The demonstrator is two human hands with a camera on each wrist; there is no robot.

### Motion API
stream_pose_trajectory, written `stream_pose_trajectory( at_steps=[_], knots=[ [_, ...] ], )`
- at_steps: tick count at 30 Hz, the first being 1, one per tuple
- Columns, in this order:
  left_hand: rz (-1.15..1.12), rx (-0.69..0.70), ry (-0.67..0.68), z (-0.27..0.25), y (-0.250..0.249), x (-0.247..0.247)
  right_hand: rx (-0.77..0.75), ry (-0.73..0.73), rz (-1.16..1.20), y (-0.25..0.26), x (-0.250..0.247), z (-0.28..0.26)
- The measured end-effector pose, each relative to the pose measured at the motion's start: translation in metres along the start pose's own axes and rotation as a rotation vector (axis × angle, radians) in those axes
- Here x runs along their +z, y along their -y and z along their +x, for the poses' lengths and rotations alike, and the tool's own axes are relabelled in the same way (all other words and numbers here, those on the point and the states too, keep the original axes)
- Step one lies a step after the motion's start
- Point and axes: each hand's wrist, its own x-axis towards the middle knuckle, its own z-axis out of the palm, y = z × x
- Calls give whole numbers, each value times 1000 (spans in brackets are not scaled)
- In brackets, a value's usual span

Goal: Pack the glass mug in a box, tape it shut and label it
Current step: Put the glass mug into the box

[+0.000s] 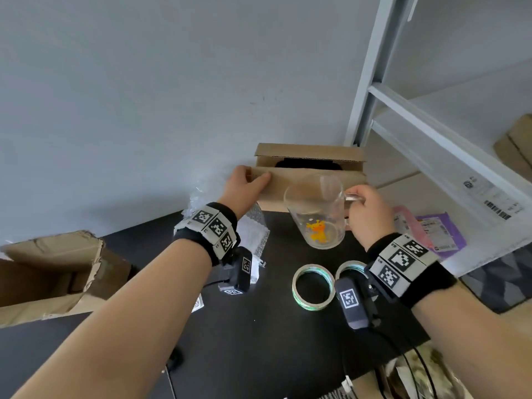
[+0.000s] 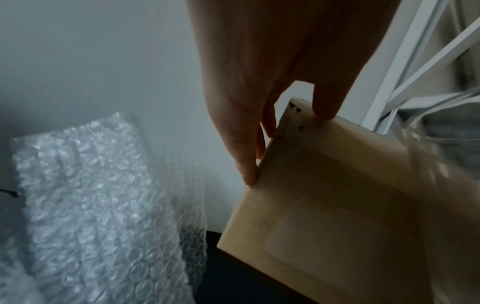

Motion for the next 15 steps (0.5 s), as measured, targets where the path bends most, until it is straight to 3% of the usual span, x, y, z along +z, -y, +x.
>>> stream_pose_trajectory(
  at_steps=[7,15],
  knots=[
    [-25,-18,-148,-61,-13,-58,-123,20,4,35,13,-33],
    [33,-118,-205,-138,39,-149,-205,160,-57,83,66,-114]
  ],
)
